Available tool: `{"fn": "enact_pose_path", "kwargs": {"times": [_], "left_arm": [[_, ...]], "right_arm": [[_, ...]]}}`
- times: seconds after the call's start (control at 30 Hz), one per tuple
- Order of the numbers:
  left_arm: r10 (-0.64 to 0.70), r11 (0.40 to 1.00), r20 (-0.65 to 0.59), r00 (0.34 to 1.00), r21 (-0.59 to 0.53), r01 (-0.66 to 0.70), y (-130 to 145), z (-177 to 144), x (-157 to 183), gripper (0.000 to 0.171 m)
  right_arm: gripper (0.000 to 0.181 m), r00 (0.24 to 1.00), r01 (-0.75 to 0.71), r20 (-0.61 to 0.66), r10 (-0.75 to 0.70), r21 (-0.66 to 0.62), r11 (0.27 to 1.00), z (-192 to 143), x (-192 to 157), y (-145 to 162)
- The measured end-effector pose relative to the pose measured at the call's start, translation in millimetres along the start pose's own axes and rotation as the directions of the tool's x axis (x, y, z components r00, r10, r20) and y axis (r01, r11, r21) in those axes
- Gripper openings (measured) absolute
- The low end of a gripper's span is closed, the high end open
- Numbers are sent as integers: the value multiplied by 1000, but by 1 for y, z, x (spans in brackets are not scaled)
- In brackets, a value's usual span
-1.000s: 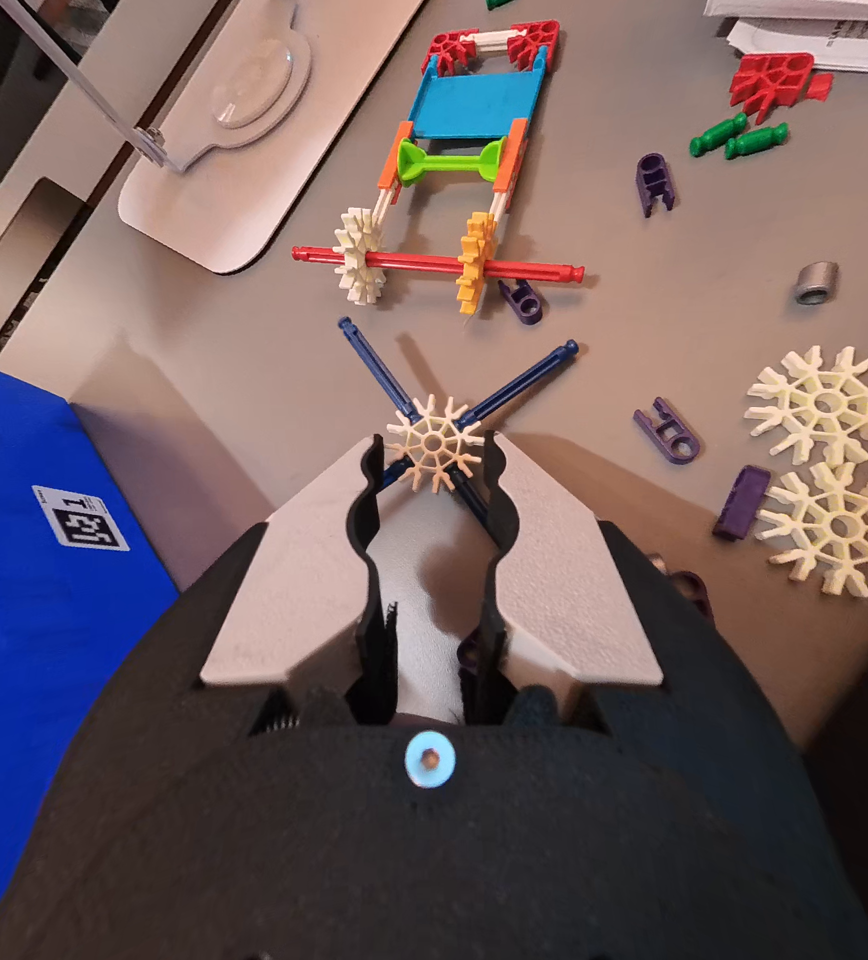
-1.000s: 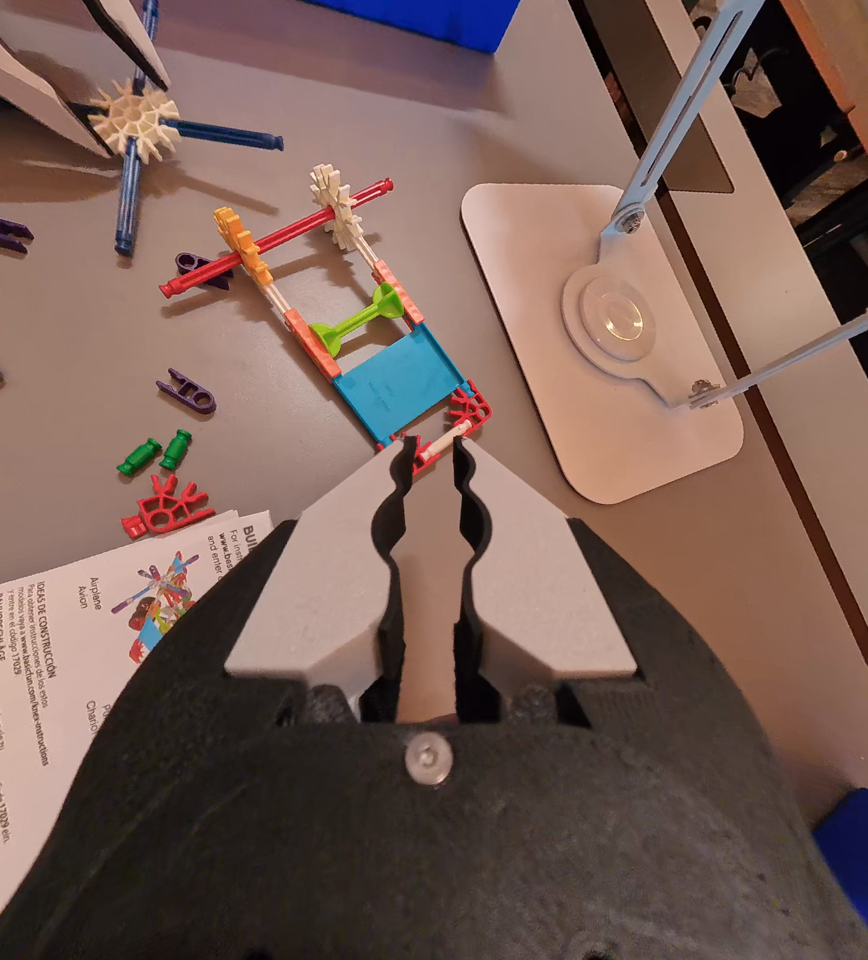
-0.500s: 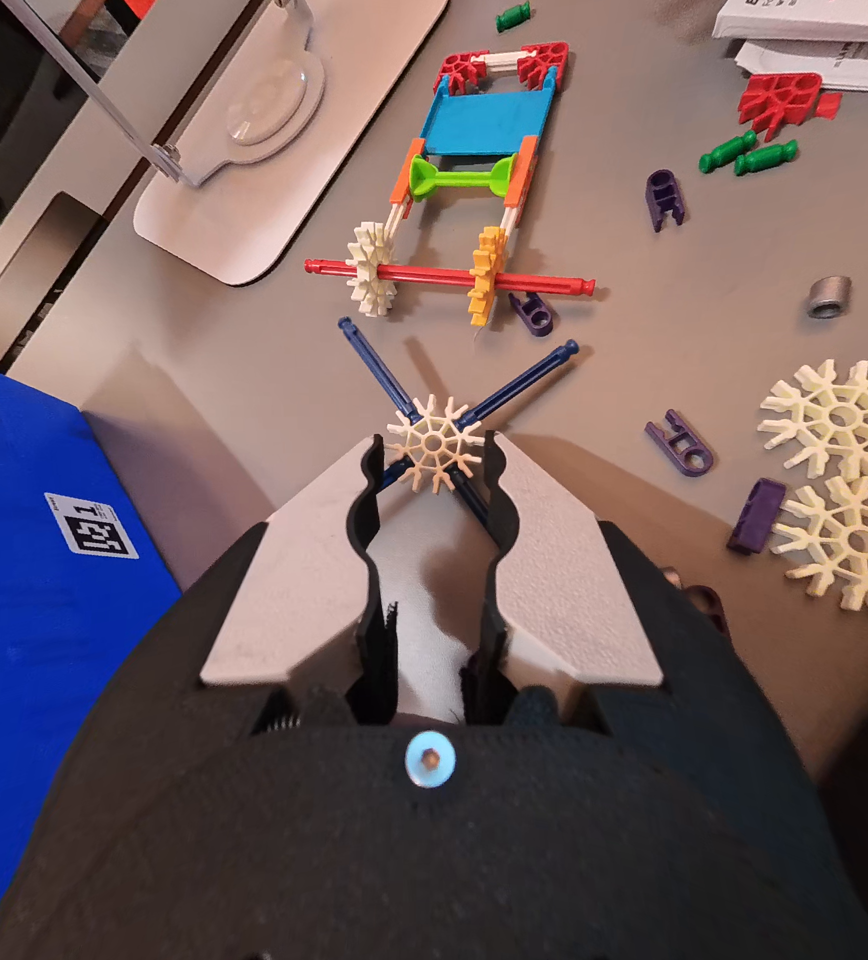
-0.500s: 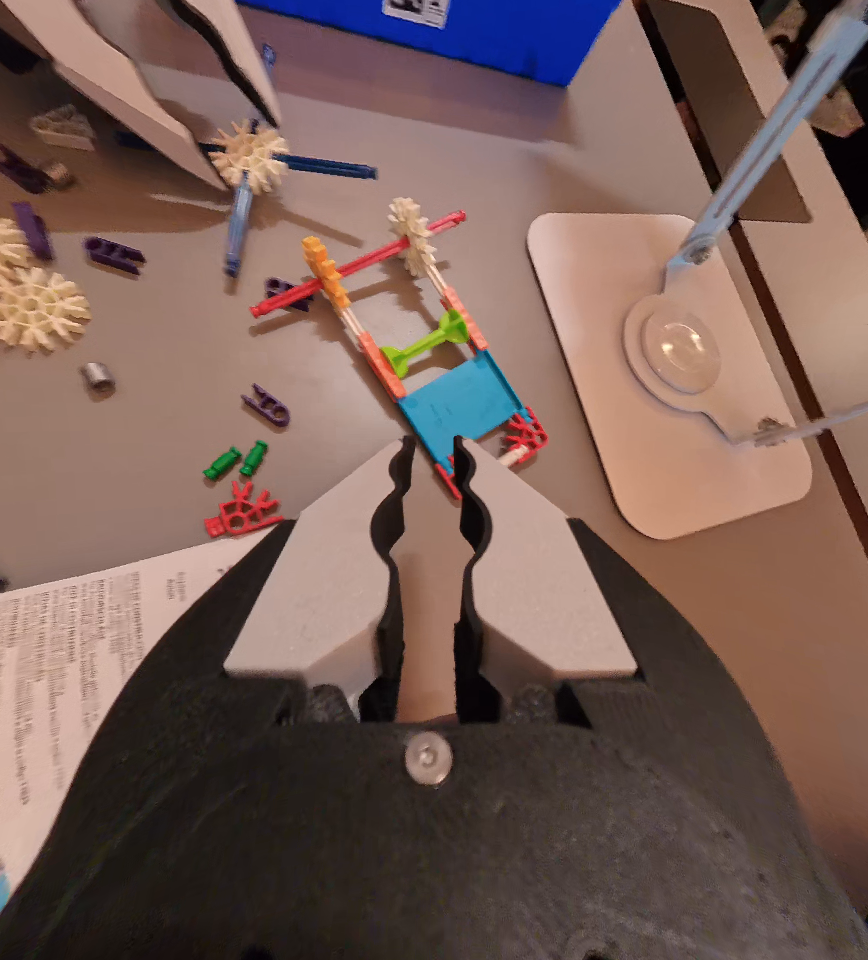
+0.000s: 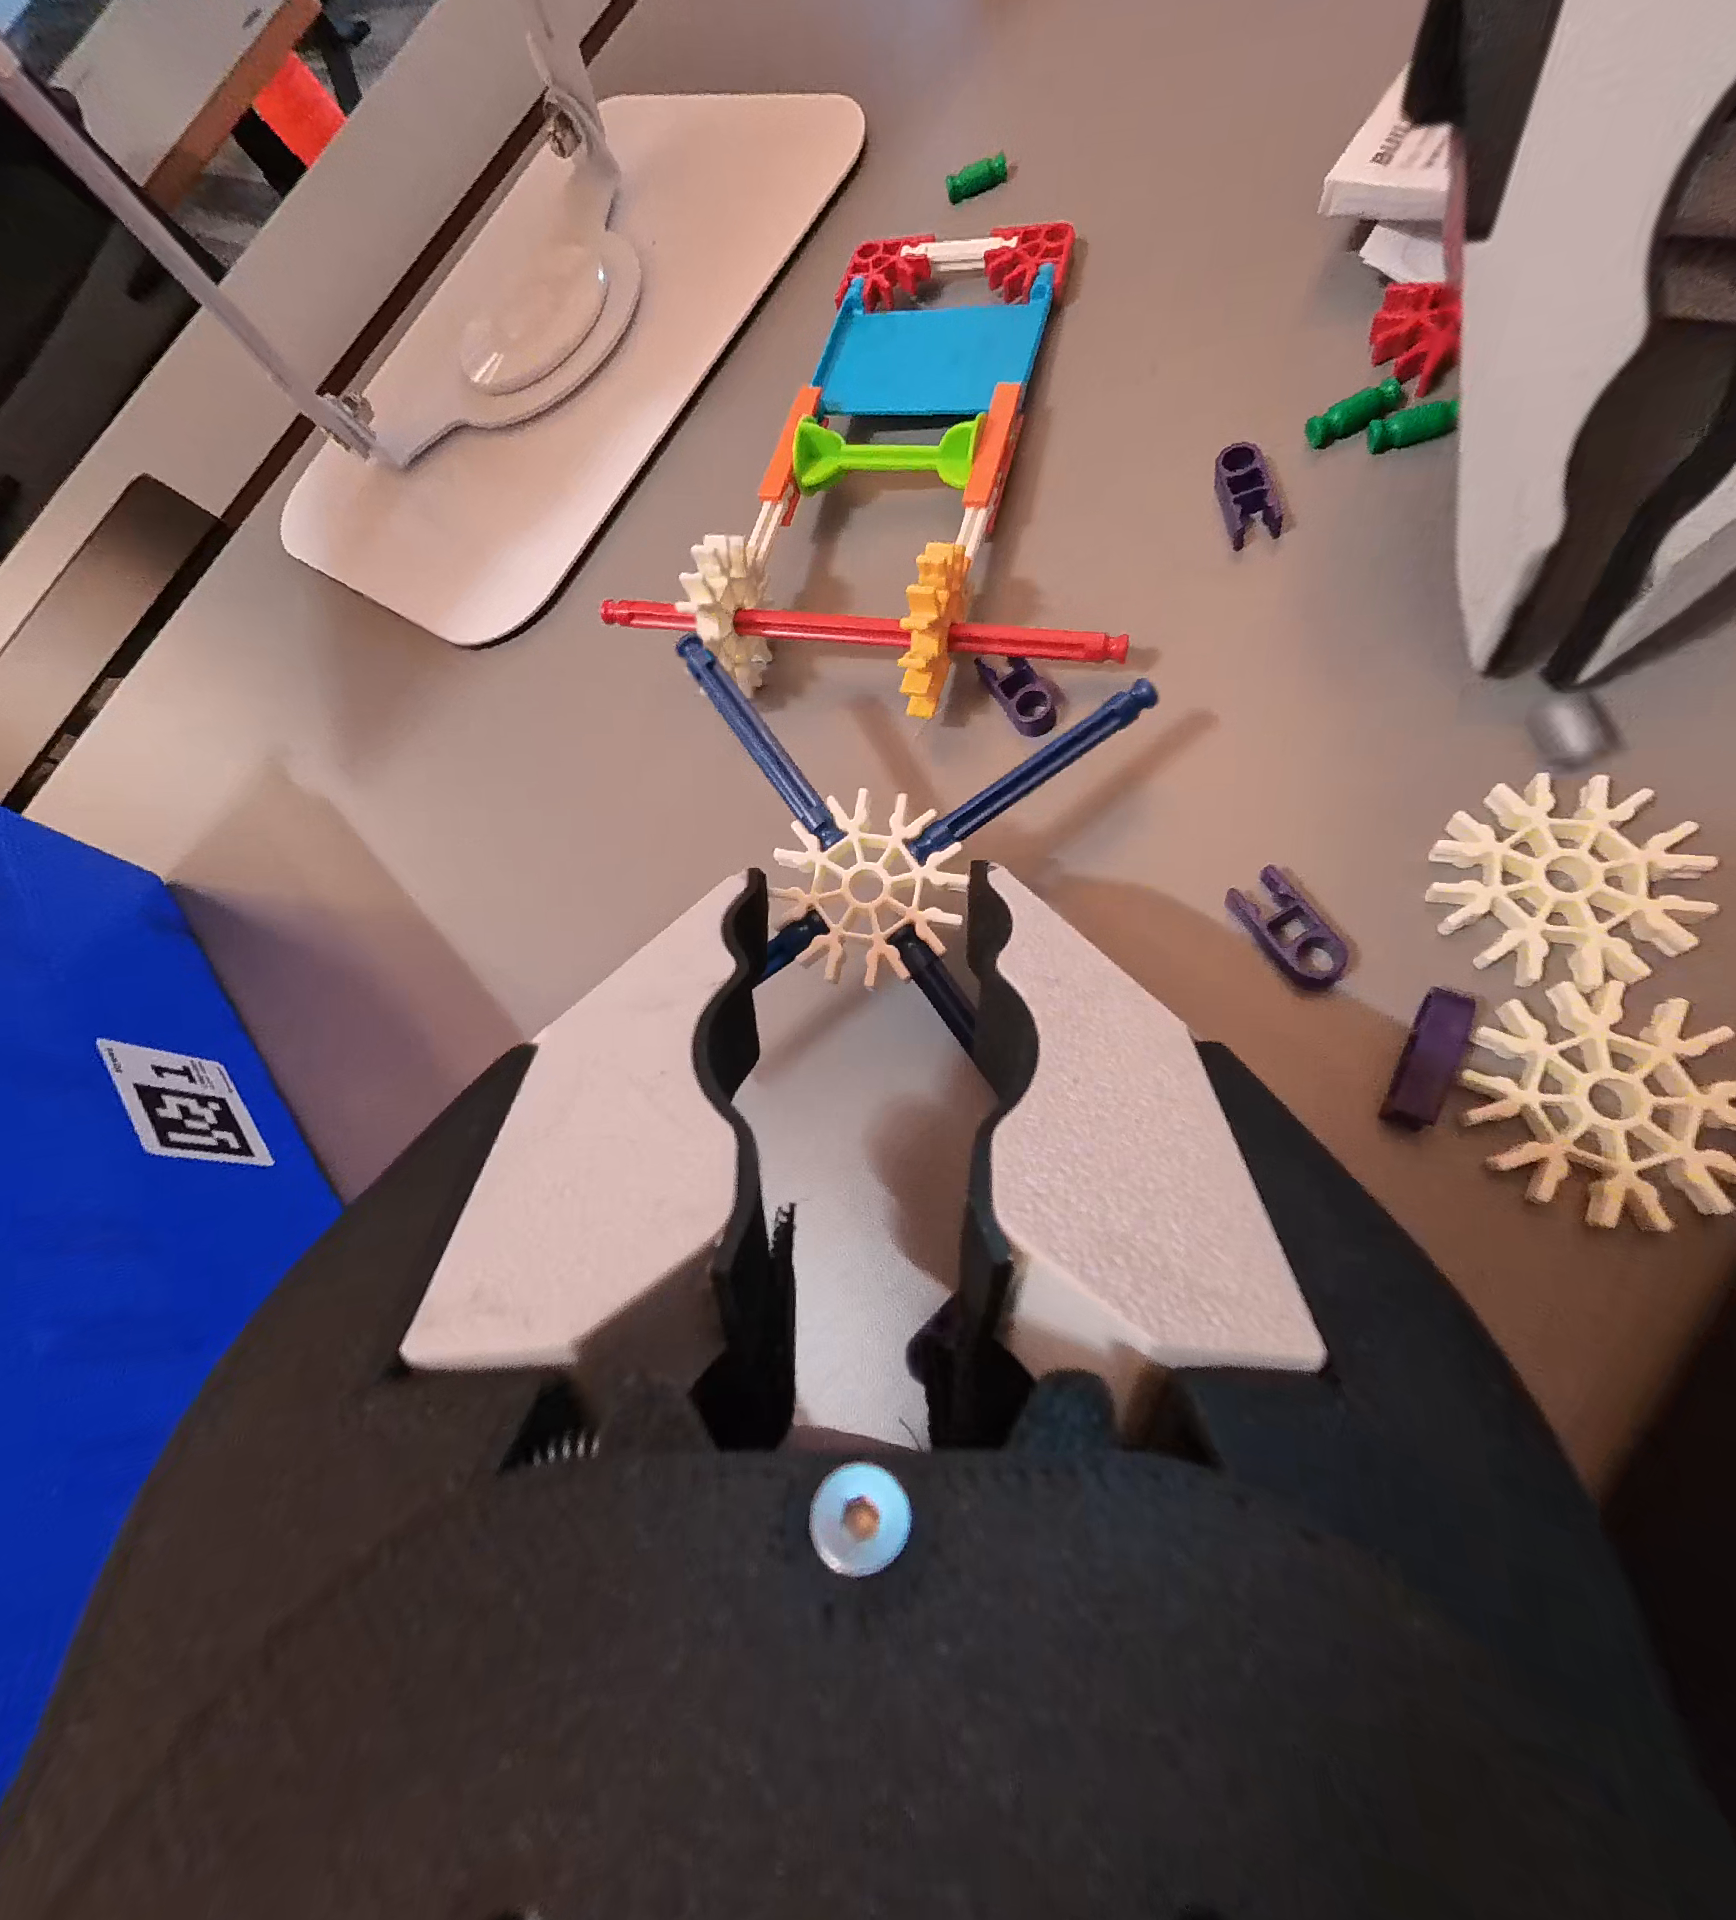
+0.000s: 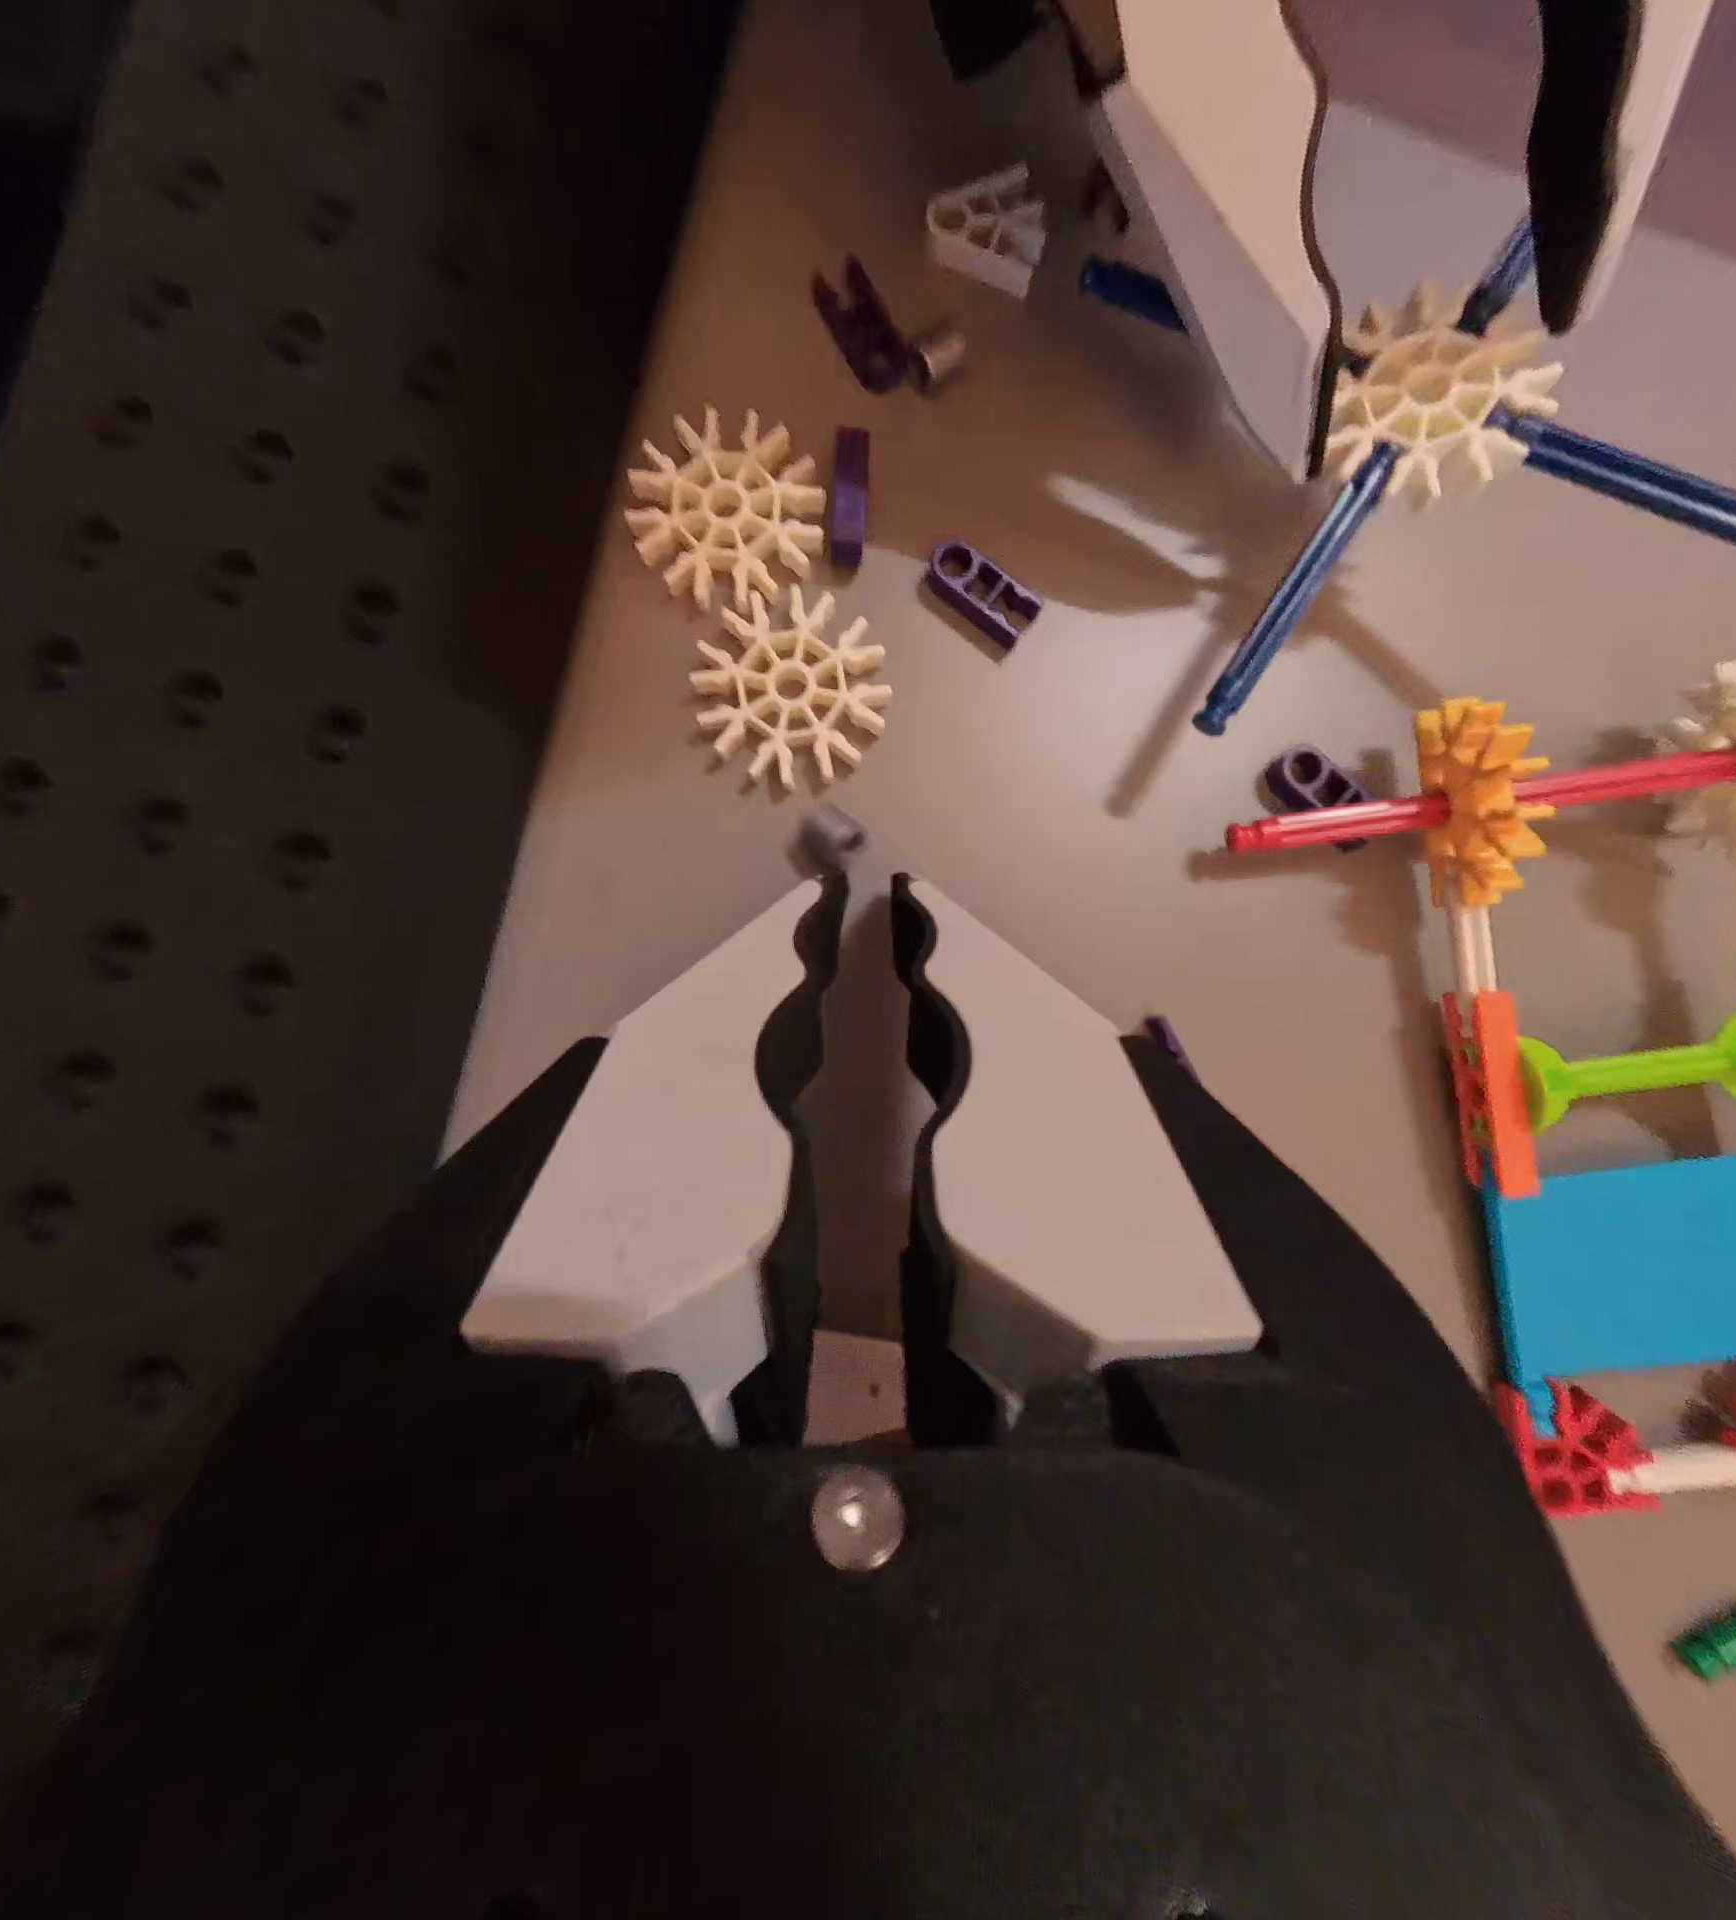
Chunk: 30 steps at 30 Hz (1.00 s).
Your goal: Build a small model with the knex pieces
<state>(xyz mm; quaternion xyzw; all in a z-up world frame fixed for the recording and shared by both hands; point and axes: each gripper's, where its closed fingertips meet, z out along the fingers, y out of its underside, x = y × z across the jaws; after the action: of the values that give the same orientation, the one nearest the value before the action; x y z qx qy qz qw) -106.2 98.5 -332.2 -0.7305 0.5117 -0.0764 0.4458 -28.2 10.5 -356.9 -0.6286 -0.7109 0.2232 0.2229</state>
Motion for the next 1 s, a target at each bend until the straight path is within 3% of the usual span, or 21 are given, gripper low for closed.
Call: {"fn": "enact_pose_path", "kwargs": {"times": [0.03,0.13,0.17,0.2,0.47,0.63,0.8,0.9,1.0], "left_arm": [[2,1000,-4,1000,2,-2,-1,0,1,36],[7,1000,-8,1000,-3,-7,0,1,2,37],[7,1000,-11,1000,-3,-7,0,2,3,37],[6,1000,-12,1000,-3,-6,0,2,3,37],[6,1000,-13,1000,5,-6,-2,2,4,37],[12,1000,-17,1000,-1,-12,-1,3,6,37],[7,1000,-10,1000,5,-7,-3,2,4,36],[4,1000,-15,1000,12,-4,-4,2,4,37],[8,1000,-19,1000,9,-8,-3,3,5,37]], "right_arm": [[0,1000,-2,2,2,0,1000,1,0,0],[3,1000,-20,10,20,11,1000,2,0,-3],[21,1000,-20,5,20,4,1000,2,1,-2],[28,1000,-8,-7,8,-6,1000,1,2,-2],[24,985,107,133,-107,11,994,-7,-38,-11],[6,977,132,174,-127,-13,991,2,-49,-7],[0,981,114,156,-116,20,993,-2,-42,-11],[0,997,44,65,-48,49,998,-10,-15,-12],[0,998,-5,69,3,40,999,-14,-8,-3]]}}
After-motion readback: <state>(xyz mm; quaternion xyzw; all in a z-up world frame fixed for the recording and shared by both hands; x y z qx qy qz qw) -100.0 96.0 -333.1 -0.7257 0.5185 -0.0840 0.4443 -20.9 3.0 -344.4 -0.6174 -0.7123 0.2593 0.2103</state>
